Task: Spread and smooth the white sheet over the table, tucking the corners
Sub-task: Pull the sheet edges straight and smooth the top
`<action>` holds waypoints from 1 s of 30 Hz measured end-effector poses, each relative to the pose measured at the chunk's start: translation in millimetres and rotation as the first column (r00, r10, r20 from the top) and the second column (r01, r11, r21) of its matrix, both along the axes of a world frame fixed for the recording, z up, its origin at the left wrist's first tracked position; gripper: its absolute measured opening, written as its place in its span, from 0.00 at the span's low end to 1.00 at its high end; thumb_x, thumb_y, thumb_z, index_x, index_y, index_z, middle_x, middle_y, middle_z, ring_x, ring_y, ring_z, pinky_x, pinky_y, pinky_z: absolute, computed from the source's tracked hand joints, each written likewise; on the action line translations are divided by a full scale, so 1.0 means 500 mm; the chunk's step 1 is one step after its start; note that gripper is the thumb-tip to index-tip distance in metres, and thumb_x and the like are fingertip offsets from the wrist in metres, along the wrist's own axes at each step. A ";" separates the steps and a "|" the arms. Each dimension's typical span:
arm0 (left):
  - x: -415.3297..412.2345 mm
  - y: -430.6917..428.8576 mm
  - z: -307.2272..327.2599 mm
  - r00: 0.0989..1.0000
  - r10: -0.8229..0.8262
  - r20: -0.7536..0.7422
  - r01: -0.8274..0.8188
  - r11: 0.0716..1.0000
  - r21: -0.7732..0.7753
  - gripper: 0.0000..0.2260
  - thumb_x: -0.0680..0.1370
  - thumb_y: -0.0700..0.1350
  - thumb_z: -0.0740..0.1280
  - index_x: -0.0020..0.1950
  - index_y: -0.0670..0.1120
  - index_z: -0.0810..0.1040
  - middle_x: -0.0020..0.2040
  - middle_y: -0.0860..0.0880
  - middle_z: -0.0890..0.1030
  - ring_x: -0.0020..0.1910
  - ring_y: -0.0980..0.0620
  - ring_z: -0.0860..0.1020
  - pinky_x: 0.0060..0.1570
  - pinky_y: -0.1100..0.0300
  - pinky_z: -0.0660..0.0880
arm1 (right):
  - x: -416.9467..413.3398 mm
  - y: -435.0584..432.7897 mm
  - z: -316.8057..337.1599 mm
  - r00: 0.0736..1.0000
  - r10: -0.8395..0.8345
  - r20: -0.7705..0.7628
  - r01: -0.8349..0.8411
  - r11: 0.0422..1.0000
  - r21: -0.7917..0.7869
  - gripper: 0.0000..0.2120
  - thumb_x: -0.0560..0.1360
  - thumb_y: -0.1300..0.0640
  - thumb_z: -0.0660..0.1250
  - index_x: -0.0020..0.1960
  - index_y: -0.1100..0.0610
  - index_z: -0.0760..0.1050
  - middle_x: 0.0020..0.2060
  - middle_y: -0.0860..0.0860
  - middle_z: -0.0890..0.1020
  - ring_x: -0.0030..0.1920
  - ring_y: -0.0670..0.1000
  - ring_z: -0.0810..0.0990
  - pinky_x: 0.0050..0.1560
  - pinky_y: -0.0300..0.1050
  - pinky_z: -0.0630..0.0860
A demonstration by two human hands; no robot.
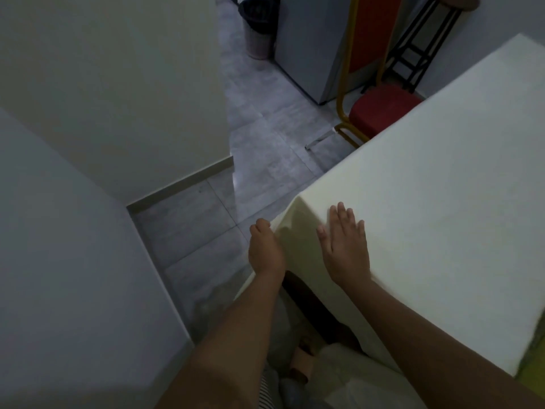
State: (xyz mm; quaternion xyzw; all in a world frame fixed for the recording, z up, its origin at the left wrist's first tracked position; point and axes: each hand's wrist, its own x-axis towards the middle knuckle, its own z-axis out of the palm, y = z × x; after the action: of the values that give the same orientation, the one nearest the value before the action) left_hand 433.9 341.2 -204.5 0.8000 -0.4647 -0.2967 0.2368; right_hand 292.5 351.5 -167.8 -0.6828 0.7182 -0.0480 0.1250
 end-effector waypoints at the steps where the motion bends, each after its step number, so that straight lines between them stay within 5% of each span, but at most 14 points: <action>1: -0.003 0.008 -0.003 0.999 -0.033 0.020 0.032 0.999 0.031 0.10 0.78 0.33 0.56 0.57 0.42 0.70 0.56 0.42 0.74 0.49 0.42 0.76 0.41 0.53 0.68 | -0.010 0.014 0.000 1.000 -0.014 0.001 0.014 1.000 0.001 0.28 0.82 0.44 0.45 0.78 0.56 0.50 0.78 0.53 0.51 0.78 0.52 0.47 0.77 0.52 0.43; 7: -0.035 0.059 -0.020 0.972 -0.180 0.153 0.186 0.982 -0.026 0.04 0.78 0.40 0.60 0.50 0.43 0.74 0.50 0.44 0.76 0.48 0.44 0.75 0.43 0.55 0.66 | -0.069 0.088 -0.005 1.000 -0.016 -0.017 0.016 1.000 0.010 0.28 0.82 0.45 0.47 0.77 0.56 0.53 0.77 0.53 0.54 0.78 0.52 0.49 0.77 0.52 0.44; 12: -0.069 0.088 -0.035 0.987 0.034 -0.160 -0.058 0.988 -0.144 0.05 0.81 0.40 0.55 0.52 0.43 0.69 0.49 0.43 0.74 0.45 0.42 0.75 0.38 0.59 0.62 | -0.072 0.086 0.006 0.999 -0.035 -0.013 0.035 0.999 0.039 0.27 0.82 0.45 0.48 0.77 0.56 0.54 0.77 0.53 0.57 0.77 0.54 0.52 0.76 0.53 0.47; 15: -0.072 0.106 -0.065 0.975 0.033 -0.221 -0.064 0.989 -0.136 0.02 0.81 0.42 0.57 0.50 0.49 0.65 0.45 0.49 0.74 0.44 0.48 0.75 0.33 0.61 0.65 | -0.072 0.087 0.003 0.999 -0.035 -0.002 0.035 0.999 0.033 0.27 0.82 0.45 0.47 0.77 0.57 0.54 0.77 0.53 0.57 0.77 0.54 0.52 0.76 0.52 0.47; 20: -0.088 0.117 -0.106 0.991 -0.021 -0.131 0.004 0.992 -0.126 0.12 0.78 0.36 0.60 0.62 0.43 0.69 0.56 0.43 0.74 0.52 0.44 0.75 0.48 0.53 0.72 | -0.076 0.093 -0.006 1.000 -0.009 -0.029 0.009 1.000 0.002 0.28 0.82 0.44 0.46 0.78 0.57 0.52 0.77 0.53 0.57 0.77 0.53 0.52 0.76 0.52 0.49; 24: -0.102 0.095 -0.113 0.966 0.157 -0.208 -0.141 0.986 0.089 0.24 0.78 0.39 0.59 0.74 0.49 0.58 0.64 0.42 0.70 0.57 0.41 0.75 0.51 0.50 0.71 | -0.077 0.096 -0.013 1.000 0.000 -0.031 -0.001 0.999 -0.037 0.29 0.81 0.44 0.47 0.77 0.57 0.53 0.77 0.54 0.58 0.77 0.53 0.53 0.76 0.52 0.49; 26: -0.116 0.079 -0.111 0.990 0.121 -0.077 -0.110 0.985 0.135 0.27 0.79 0.44 0.60 0.76 0.52 0.55 0.65 0.43 0.67 0.58 0.41 0.73 0.52 0.49 0.70 | -0.078 0.096 -0.015 0.999 0.007 -0.034 -0.009 0.999 -0.053 0.29 0.81 0.44 0.47 0.77 0.58 0.54 0.76 0.54 0.59 0.77 0.54 0.54 0.76 0.52 0.50; 28: -0.120 0.043 -0.105 0.996 0.083 0.030 -0.085 0.995 0.056 0.25 0.78 0.47 0.60 0.75 0.52 0.61 0.69 0.44 0.66 0.64 0.42 0.69 0.60 0.48 0.66 | -0.080 0.097 -0.016 0.999 0.011 -0.035 -0.013 0.998 -0.061 0.29 0.81 0.43 0.47 0.77 0.57 0.54 0.76 0.54 0.59 0.77 0.54 0.55 0.76 0.52 0.51; 30: -0.117 -0.010 -0.090 0.995 0.083 -0.047 -0.086 0.993 -0.078 0.19 0.78 0.45 0.60 0.70 0.48 0.68 0.69 0.44 0.69 0.65 0.44 0.69 0.63 0.48 0.67 | -0.082 0.098 -0.019 1.000 0.017 -0.024 -0.018 0.997 -0.072 0.30 0.80 0.42 0.45 0.77 0.57 0.54 0.76 0.54 0.60 0.76 0.53 0.56 0.76 0.53 0.51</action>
State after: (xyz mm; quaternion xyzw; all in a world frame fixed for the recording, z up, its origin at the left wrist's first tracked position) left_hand 375.4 336.2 -249.6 0.8021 -0.4365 -0.2851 0.2911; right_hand 251.7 400.3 -177.2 -0.6937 0.7114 -0.0648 0.0924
